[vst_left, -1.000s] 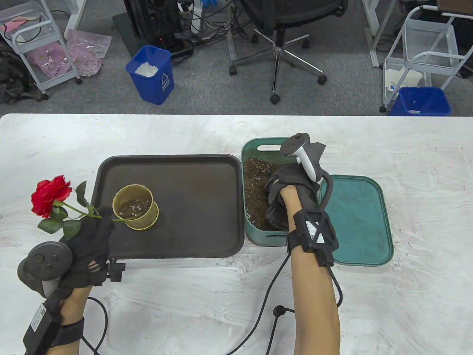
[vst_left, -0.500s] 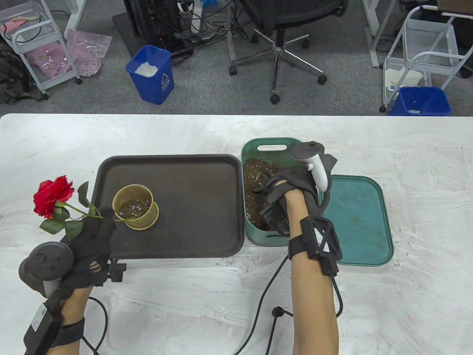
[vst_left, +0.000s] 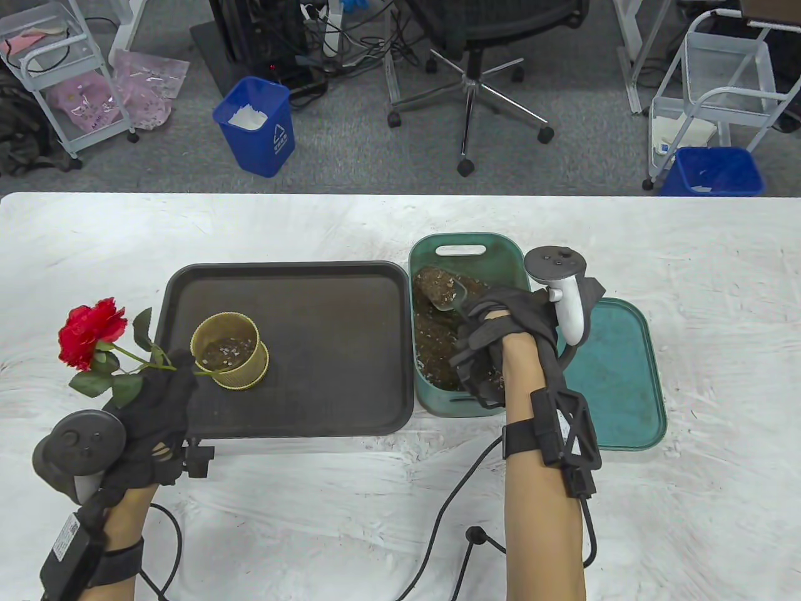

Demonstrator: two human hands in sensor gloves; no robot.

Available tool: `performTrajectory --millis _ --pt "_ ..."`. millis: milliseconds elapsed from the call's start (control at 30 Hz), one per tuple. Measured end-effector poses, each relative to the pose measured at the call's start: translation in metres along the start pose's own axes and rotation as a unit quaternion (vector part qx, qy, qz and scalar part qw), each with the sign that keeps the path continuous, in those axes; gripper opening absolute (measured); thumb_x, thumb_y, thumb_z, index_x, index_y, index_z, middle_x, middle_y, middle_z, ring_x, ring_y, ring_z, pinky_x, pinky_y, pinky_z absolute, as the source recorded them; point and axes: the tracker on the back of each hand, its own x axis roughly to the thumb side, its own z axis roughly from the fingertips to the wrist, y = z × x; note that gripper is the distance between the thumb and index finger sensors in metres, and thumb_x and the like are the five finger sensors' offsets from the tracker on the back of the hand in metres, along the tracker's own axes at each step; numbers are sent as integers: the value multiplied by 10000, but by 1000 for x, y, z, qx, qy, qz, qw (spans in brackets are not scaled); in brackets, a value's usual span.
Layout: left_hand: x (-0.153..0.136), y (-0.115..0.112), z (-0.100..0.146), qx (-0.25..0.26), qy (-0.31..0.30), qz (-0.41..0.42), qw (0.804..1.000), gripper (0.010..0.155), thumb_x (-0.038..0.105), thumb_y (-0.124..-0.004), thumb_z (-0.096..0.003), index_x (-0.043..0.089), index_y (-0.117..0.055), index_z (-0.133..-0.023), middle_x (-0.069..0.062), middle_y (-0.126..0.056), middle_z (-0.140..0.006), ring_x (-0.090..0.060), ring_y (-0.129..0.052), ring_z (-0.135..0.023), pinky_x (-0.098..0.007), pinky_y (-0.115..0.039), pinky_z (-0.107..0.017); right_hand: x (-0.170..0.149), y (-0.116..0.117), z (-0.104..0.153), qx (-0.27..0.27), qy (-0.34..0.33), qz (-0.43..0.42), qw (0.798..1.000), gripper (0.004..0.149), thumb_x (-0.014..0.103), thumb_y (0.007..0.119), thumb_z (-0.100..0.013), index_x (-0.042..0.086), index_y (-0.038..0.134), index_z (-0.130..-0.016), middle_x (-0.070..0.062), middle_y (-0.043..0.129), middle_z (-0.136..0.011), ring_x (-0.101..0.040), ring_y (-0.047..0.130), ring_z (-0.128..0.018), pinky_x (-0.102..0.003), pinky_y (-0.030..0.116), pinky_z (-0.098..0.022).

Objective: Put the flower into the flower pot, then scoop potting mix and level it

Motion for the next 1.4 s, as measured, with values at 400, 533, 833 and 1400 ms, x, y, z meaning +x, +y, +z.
performTrajectory --millis 400,533,833,1400 --pt "0 1 0 1 8 4 1000 467 399 -811 -388 152 -938 -764 -20 -1050 -555 -258 -1092 -338 -424 -916 -355 16 9 29 44 -79 -21 996 516 307 749 -400 -5 763 -811 -211 965 -598 -239 1096 -217 -383 989 -76" --pt "0 1 0 2 9 5 1000 467 400 -811 -387 155 -937 -764 -17 -1051 -555 -257 -1093 -337 -423 -916 -356 30 35 37 83 -111 -8 990 516 310 749 -402 -3 763 -812 -211 966 -600 -237 1098 -217 -381 991 -78" --pt "-1 3 -1 2 16 11 1000 466 400 -811 -388 155 -938 -763 -18 -1050 -554 -257 -1093 -338 -423 -916 -356 63 124 44 173 -161 35 971 514 316 749 -406 3 761 -814 -209 965 -605 -239 1099 -221 -380 992 -82" --pt "-1 4 -2 2 7 1 1000 465 399 -814 -388 153 -941 -762 -21 -1052 -554 -258 -1093 -338 -423 -917 -354 94 253 52 78 -236 216 944 516 325 797 -397 11 770 -806 -212 969 -608 -260 1097 -226 -403 985 -89"
